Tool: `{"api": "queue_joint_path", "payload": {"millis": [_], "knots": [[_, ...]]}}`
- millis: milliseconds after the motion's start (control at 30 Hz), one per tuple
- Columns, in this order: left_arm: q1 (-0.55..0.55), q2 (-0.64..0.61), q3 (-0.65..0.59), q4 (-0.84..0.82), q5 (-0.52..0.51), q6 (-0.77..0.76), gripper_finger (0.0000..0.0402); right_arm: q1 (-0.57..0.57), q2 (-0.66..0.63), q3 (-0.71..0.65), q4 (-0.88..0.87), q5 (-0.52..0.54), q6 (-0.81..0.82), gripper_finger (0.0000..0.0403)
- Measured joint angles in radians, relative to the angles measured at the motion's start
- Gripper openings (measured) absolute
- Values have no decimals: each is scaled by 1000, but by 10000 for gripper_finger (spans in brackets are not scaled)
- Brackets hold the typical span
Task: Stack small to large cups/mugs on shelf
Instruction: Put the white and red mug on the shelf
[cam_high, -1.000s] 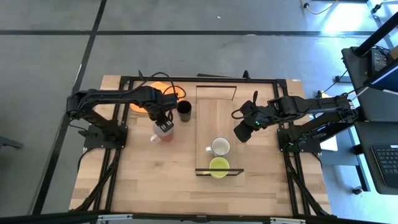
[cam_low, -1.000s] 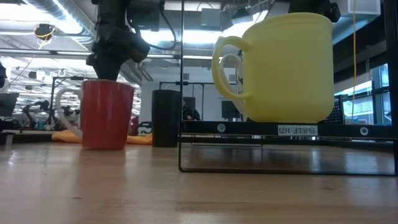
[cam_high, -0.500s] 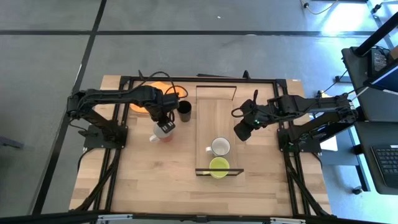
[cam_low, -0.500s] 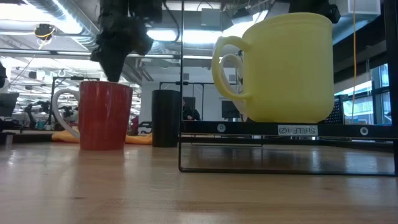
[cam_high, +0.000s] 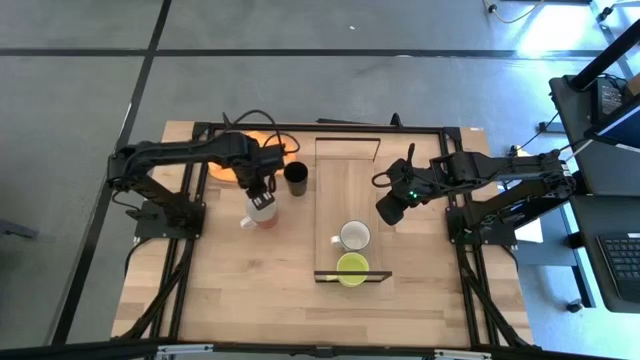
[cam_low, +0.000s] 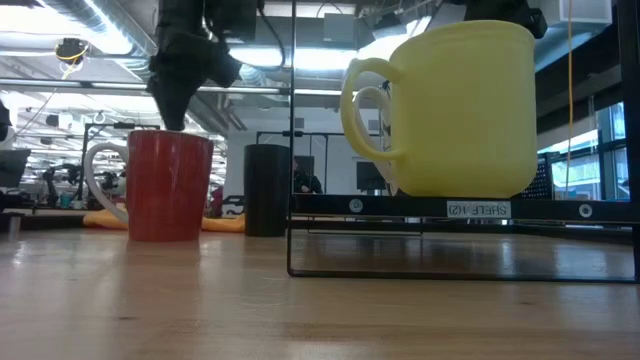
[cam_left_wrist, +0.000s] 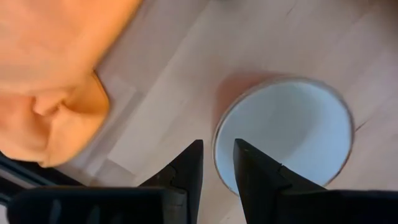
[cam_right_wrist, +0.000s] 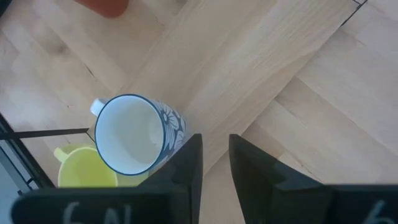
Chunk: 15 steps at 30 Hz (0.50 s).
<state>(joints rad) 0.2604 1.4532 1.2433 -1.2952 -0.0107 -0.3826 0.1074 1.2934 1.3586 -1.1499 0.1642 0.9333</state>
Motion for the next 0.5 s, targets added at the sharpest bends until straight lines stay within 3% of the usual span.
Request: {"api": "queue_joint_path", "payload": {"millis": [500], "knots": [[-20,0,-33,65,-13,26,83,0,0,0,-1,0,-2,81]]}}
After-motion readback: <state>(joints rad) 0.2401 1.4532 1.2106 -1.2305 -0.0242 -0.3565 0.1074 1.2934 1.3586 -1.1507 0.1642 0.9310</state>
